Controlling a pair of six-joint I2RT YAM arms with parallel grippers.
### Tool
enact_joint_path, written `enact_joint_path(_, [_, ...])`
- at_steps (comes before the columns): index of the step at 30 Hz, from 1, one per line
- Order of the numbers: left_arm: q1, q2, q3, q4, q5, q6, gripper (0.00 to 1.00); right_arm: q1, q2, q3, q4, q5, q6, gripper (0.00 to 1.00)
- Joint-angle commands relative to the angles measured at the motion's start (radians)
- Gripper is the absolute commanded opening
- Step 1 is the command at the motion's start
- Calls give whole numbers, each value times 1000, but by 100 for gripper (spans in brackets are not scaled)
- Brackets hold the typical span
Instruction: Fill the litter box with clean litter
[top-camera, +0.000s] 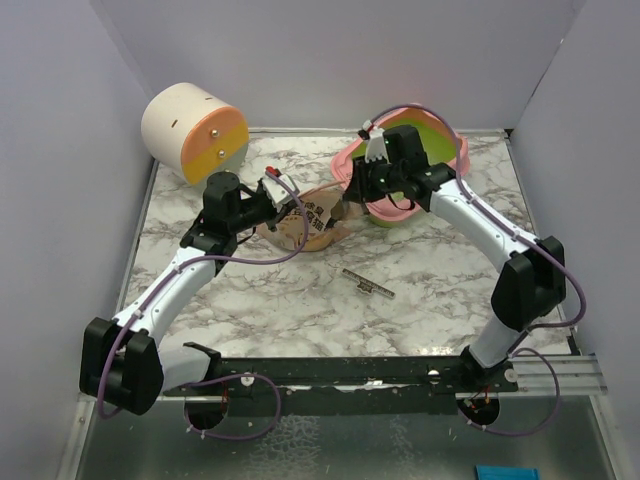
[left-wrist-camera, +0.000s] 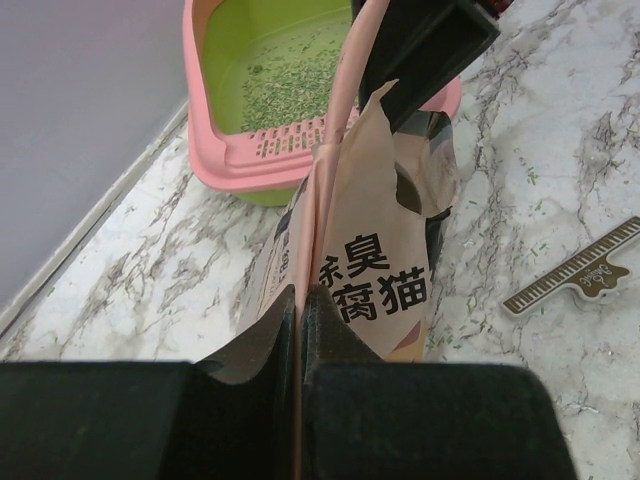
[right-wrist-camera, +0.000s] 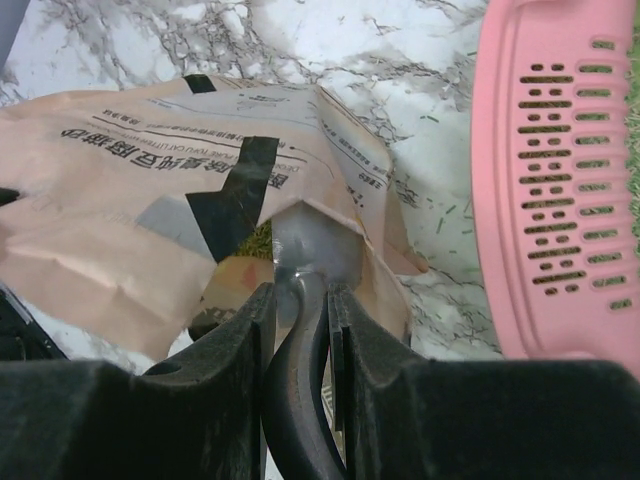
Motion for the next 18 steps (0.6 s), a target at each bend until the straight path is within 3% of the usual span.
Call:
enact_joint_path(1, [-3, -47, -4, 36, 74, 4, 0, 44, 72, 77, 53, 90, -5, 1])
enact_joint_path(8, [-2, -52, -10, 41, 65, 9, 0, 122, 171, 124, 21, 195, -31, 1])
enact_joint_path(18, [2, -42, -12, 48, 61, 2, 0, 162, 269, -30, 140, 158, 34, 1])
